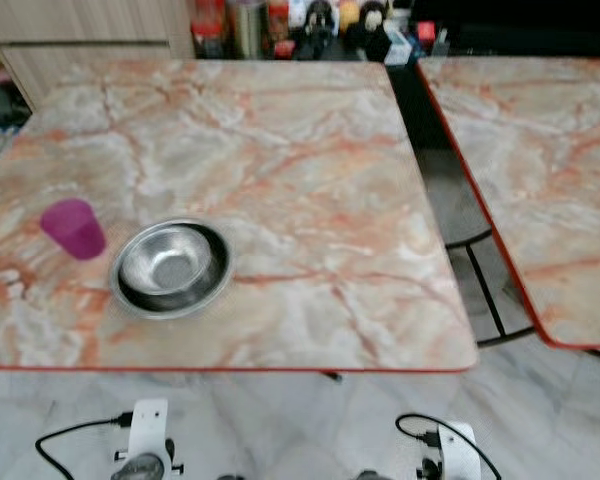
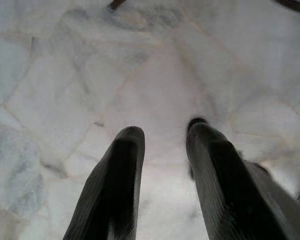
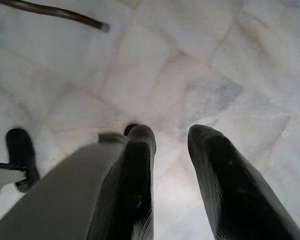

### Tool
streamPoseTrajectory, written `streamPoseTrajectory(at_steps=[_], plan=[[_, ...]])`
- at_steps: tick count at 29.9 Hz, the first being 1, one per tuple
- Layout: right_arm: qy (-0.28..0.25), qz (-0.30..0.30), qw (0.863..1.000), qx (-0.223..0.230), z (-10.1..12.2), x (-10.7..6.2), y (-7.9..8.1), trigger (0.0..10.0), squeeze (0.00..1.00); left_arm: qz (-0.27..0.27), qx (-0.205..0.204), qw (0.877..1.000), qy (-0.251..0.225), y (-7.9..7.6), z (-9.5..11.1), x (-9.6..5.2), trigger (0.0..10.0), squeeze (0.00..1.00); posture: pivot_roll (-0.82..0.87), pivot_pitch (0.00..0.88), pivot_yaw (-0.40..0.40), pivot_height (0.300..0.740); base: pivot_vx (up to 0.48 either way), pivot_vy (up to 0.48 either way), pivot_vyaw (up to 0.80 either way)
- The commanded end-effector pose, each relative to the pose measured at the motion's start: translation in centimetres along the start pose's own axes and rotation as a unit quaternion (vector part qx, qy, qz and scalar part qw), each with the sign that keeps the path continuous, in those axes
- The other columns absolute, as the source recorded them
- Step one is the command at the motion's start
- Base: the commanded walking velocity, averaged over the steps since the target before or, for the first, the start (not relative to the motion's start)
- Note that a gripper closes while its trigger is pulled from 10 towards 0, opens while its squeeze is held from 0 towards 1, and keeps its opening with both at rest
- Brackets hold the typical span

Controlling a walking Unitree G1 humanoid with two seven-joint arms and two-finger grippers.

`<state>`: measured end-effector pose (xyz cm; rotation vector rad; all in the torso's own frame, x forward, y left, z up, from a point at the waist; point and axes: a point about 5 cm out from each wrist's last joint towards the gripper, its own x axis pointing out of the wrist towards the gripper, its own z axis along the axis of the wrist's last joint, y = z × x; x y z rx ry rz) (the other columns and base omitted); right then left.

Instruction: Setting the table

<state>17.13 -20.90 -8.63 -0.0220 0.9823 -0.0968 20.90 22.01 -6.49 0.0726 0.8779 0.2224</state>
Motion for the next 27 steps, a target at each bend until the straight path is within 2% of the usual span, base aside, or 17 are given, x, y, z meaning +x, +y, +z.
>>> streamPoseTrajectory(at_steps=[1,6,10,27], plan=[[0.011,-0.008,1.000,-0.002,-0.80,-0.21,-0.79,10.0,0.00,-0.006,-0.009,1.000,0.016,-0.59,-1.05,-0.18,10.0,0.00,-0.04,0.141,-0.005,0.740,0.000,-0.465,0.00],[0.007,-0.006,1.000,-0.010,-0.72,-0.21,-0.77,10.0,0.00,-0.009,-0.008,1.000,0.016,-0.63,-1.07,-0.19,10.0,0.00,-0.04,0.128,0.001,0.740,0.000,-0.462,0.00],[0.005,-0.008,1.000,-0.006,-0.76,-0.22,-0.73,10.0,0.00,-0.011,-0.005,1.000,0.015,-0.61,-1.02,-0.17,10.0,0.00,-0.05,0.118,0.007,0.740,0.000,-0.464,0.60],[0.007,-0.014,1.000,0.011,-1.14,-0.28,-0.60,10.0,0.00,-0.021,0.006,1.000,0.017,-0.85,-1.21,-0.22,10.0,0.00,-0.05,0.077,0.015,0.740,0.000,-0.462,0.00]])
